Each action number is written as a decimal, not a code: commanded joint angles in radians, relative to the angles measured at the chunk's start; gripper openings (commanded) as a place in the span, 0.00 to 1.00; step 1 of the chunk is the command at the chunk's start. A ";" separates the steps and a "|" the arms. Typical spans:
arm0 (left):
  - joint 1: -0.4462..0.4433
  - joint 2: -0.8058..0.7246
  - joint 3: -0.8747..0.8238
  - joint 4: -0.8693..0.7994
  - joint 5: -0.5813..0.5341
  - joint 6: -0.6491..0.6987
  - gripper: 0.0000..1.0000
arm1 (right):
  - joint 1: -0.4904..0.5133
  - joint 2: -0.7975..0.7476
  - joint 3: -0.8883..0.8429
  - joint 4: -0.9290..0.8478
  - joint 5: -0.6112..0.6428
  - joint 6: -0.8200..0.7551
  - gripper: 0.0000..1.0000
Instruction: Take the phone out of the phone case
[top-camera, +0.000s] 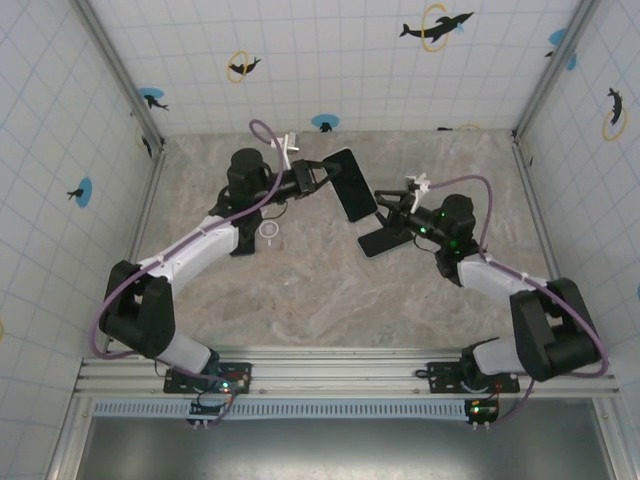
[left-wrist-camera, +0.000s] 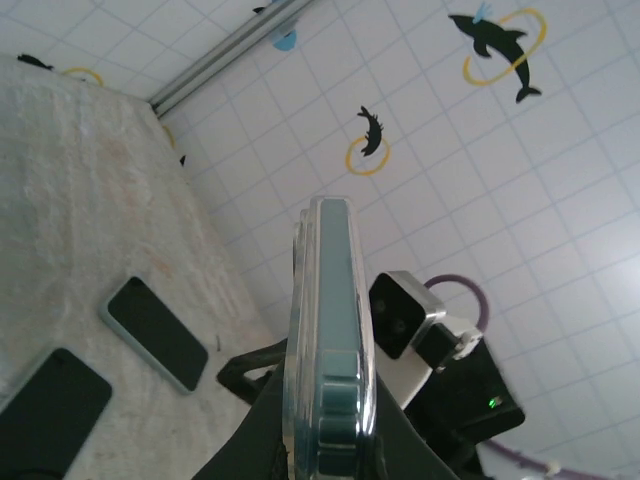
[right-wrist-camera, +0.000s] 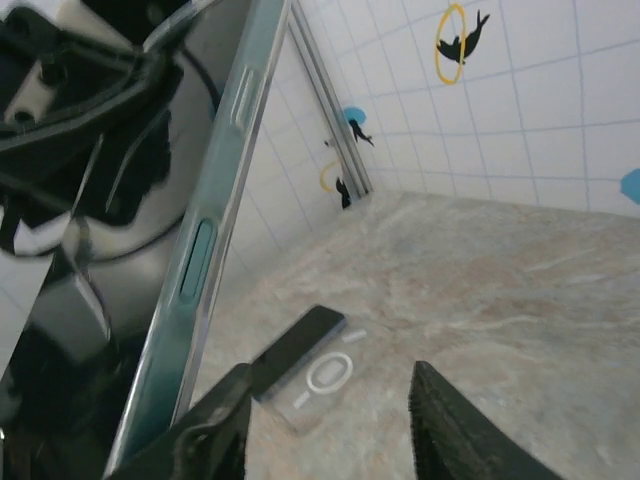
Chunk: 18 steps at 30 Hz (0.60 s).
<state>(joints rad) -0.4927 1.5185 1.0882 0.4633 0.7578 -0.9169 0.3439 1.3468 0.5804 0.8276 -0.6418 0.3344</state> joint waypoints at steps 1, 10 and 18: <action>0.012 -0.007 0.083 -0.064 0.095 0.260 0.01 | -0.018 -0.073 -0.004 -0.233 -0.107 -0.240 0.51; 0.043 -0.020 0.108 -0.184 0.355 0.657 0.04 | -0.022 -0.124 0.070 -0.561 -0.306 -0.555 0.54; 0.045 0.000 0.122 -0.208 0.451 0.744 0.04 | 0.029 -0.089 0.145 -0.677 -0.316 -0.704 0.47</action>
<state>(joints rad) -0.4541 1.5196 1.1664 0.2382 1.1229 -0.2573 0.3557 1.2480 0.6655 0.2195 -0.9218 -0.2729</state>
